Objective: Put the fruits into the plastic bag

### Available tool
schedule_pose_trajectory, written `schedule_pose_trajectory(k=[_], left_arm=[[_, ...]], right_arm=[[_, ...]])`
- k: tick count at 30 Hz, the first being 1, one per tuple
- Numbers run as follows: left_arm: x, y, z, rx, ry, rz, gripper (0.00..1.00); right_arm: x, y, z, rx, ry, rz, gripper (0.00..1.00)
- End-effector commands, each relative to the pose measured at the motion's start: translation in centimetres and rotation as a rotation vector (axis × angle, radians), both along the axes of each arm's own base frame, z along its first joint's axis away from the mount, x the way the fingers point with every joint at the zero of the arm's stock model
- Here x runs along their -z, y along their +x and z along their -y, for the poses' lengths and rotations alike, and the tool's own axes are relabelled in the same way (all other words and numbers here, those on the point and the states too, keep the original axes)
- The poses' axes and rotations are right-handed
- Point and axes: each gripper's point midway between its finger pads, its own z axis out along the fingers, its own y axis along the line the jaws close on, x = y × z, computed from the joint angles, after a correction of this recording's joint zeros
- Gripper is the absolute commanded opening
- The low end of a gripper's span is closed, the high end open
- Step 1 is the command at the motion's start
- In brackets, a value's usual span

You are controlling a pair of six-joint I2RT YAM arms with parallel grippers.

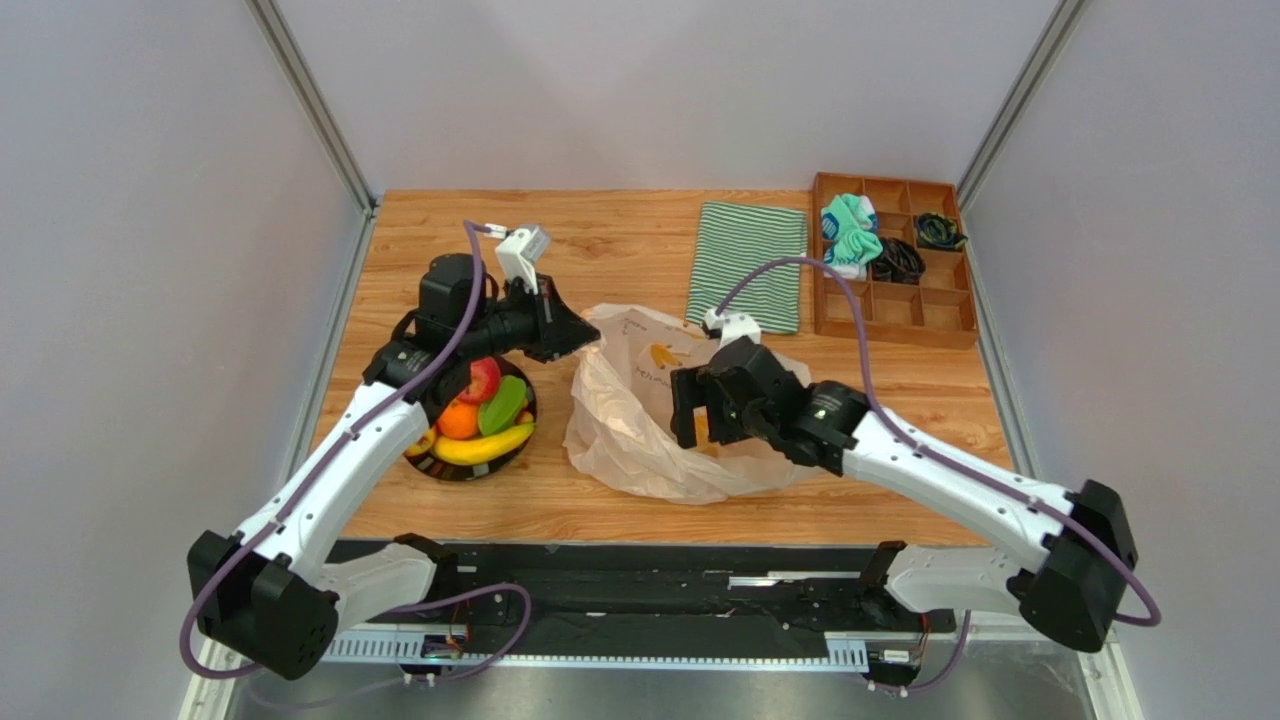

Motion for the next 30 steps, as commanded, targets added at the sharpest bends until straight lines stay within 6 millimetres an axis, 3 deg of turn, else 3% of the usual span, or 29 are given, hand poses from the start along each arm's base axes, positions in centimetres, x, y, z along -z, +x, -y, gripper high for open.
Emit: schedule_pose_trajectory(k=[1, 6, 8, 11, 12, 13, 15, 18, 21, 25, 30], left_arm=[[1.3, -0.3, 0.7, 0.061, 0.003, -0.020, 0.00], [2.9, 0.9, 0.7, 0.029, 0.044, -0.050, 0.00], [3.3, 1.3, 0.7, 0.019, 0.050, -0.054, 0.00], [3.6, 1.7, 0.5, 0.003, 0.067, -0.053, 0.00], [3.7, 1.8, 0.4, -0.002, 0.074, -0.051, 0.00], [3.7, 2.0, 0.1, -0.019, 0.085, -0.046, 0.00], [3.9, 2.2, -0.1, -0.034, 0.099, -0.044, 0.00], [4.1, 2.6, -0.3, -0.049, 0.111, -0.044, 0.00], [4.0, 2.8, -0.2, -0.050, 0.110, -0.045, 0.00], [3.9, 2.9, -0.3, -0.060, 0.110, -0.040, 0.00], [3.9, 2.8, -0.4, -0.061, 0.113, -0.035, 0.00]], right_arm=[[-9.5, 0.0, -1.9, -0.114, 0.224, 0.191, 0.91], [-15.0, -4.0, -2.8, -0.308, 0.452, 0.259, 0.90], [-15.9, -4.7, -2.4, -0.321, 0.491, 0.285, 0.90], [-17.6, -4.5, 0.6, -0.223, 0.476, 0.348, 0.90], [-17.0, -3.7, 3.5, -0.099, 0.390, 0.364, 0.89], [-18.0, -3.4, 5.1, -0.038, 0.373, 0.385, 0.89], [-17.5, -3.1, 8.9, 0.091, 0.268, 0.400, 0.88], [-17.9, -3.2, 12.7, 0.210, 0.193, 0.428, 0.87], [-17.4, -3.2, 14.9, 0.284, 0.124, 0.426, 0.87], [-14.8, -3.1, 15.8, 0.319, -0.009, 0.366, 0.88], [-11.4, -2.1, 15.3, 0.328, -0.096, 0.337, 0.90]])
